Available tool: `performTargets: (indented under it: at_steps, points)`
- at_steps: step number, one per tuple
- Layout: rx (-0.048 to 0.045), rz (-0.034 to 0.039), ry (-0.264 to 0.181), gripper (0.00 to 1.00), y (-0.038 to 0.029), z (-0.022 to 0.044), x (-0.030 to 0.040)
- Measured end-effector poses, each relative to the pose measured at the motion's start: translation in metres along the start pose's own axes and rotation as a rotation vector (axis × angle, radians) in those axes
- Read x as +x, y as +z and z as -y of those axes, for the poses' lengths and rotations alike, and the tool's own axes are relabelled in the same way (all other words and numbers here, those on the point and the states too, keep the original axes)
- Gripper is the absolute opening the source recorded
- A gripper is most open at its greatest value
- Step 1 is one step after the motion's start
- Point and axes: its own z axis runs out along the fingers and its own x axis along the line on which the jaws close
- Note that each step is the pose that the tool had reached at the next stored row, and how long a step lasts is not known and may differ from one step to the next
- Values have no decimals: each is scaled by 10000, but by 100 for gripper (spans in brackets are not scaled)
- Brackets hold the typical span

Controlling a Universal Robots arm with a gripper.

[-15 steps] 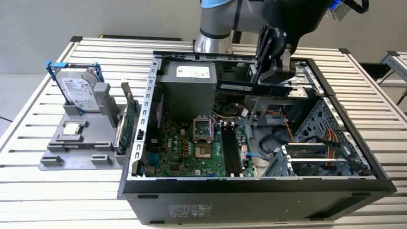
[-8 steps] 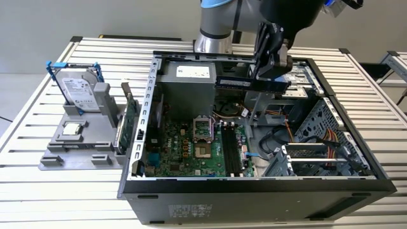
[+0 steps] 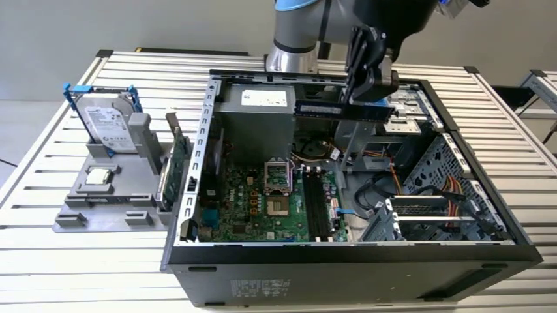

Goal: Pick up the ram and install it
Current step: 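Pick up the ram and move it above insertion slot, then insert the ram into the slot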

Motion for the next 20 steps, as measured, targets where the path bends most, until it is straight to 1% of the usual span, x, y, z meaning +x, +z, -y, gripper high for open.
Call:
performTargets:
  at_steps: [3, 7, 13, 18, 20]
  points:
    - [0, -9, -152, 0, 0, -1, -26]
    - [0, -12, -211, 0, 1, -2, -54]
    - [-1, -13, -223, 0, 2, 2, -97]
    - [-1, -13, -221, 0, 5, 12, -120]
    - [-1, -15, -222, 0, 5, 13, -148]
